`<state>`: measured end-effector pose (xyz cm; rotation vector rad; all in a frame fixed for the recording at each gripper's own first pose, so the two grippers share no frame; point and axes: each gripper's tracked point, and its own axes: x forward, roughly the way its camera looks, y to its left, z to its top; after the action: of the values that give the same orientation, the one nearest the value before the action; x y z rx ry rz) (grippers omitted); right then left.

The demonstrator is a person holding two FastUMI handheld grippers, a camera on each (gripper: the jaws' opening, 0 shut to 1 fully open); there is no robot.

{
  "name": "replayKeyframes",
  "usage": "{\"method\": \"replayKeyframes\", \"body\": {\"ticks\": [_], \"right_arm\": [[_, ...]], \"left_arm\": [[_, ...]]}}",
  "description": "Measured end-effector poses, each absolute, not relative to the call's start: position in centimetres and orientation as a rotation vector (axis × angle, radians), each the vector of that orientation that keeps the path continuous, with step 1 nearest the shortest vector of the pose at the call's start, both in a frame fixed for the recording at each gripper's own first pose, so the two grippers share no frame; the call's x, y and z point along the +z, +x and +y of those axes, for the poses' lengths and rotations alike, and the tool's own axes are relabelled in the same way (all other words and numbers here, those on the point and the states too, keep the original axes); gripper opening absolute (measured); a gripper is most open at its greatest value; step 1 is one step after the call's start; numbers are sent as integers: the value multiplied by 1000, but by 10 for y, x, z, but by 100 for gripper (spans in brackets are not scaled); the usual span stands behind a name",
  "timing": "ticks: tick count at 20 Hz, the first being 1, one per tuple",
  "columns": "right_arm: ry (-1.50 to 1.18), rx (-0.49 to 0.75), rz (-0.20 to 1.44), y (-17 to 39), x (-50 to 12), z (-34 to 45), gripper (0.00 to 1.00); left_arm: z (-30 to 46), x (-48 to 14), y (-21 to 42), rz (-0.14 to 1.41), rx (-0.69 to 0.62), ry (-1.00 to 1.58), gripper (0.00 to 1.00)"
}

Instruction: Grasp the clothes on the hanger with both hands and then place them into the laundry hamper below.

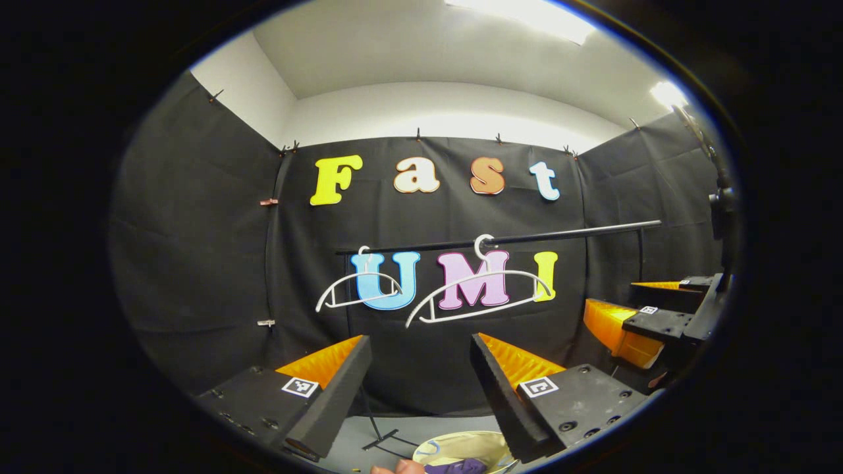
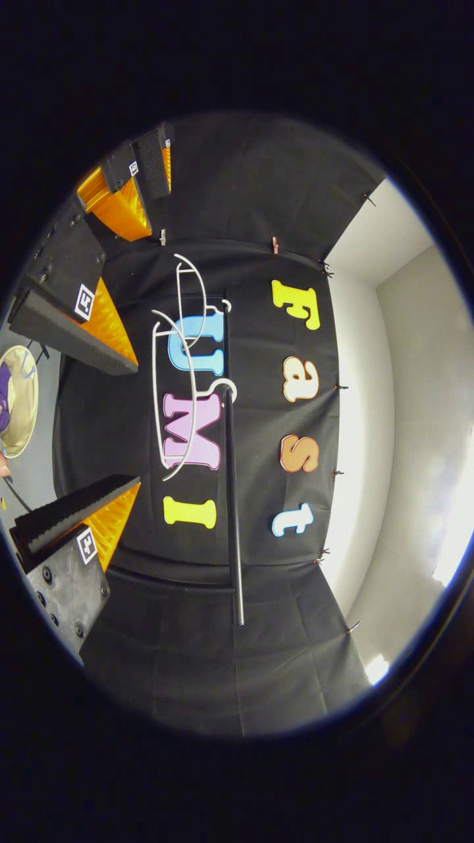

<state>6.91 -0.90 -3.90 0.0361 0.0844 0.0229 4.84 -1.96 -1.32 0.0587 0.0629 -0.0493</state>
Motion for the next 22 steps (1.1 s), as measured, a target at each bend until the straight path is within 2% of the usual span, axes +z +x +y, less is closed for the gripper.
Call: {"method": "replayKeyframes", "body": {"ticks": [9,12,13,18,19,22], "right_arm": [[37,35,80,67,-41,-7,97],[41,39,76,66,-39,-3,100],[41,40,74,72,-39,-3,98],[31,43,68,73,-38,-3,98],[34,40,65,73,-37,-3,99],[35,34,45,76,-33,-3,97]], "left_arm": [[-21,-12,45,67,-50,57,95],[-16,-15,43,72,-42,66,92],[-16,-15,42,73,-44,65,95],[-16,-16,44,82,-44,68,95],[-17,-14,44,82,-46,66,92],[-17,-13,43,85,-41,67,95]]}}
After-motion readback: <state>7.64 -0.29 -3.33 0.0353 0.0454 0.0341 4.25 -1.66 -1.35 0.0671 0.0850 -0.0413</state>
